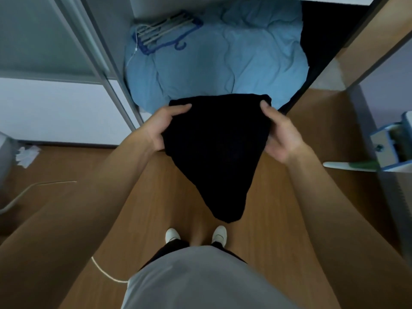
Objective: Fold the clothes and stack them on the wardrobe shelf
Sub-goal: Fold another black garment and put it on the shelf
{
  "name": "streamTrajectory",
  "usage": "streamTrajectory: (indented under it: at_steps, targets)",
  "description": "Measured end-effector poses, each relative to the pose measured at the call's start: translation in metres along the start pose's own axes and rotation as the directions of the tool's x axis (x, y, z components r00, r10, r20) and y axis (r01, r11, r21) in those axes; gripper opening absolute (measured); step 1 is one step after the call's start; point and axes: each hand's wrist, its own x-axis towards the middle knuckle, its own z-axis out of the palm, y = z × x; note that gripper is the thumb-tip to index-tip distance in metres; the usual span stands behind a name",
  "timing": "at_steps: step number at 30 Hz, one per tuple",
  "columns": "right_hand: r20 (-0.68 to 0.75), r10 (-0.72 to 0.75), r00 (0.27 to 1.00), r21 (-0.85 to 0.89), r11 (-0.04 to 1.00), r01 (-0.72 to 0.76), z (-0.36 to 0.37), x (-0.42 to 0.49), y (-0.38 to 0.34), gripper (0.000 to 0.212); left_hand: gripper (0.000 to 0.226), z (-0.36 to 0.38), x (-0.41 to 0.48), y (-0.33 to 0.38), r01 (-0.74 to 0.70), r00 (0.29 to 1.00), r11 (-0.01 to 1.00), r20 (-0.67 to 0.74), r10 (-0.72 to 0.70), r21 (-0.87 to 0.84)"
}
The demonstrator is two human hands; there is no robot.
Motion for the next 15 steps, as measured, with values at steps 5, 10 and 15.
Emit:
streamTrajectory:
  at_steps: [5,10,15]
  targets:
    - [-0.082,-0.075,0.994,-0.102,0.993,0.066,0.007,-0.004,0.038,0.014,0.027,0.014,0.005,-0.002,0.067,0.996,0.998,-0.056,-0.067,0.003]
    - [-0.103,-0.058,0.993,0.028,0.998,0.061,0.003,-0.003,0.038,0.018,0.07,-0.03,0.0,-0.018,0.054,0.994,0.976,0.107,-0.032,-0.209]
    - [-0.109,0.073,0.991,0.084,0.994,-0.064,0.005,0.003,0.035,0.034,0.043,-0.028,0.002,-0.04,0.11,0.985,0.984,0.119,-0.127,0.138]
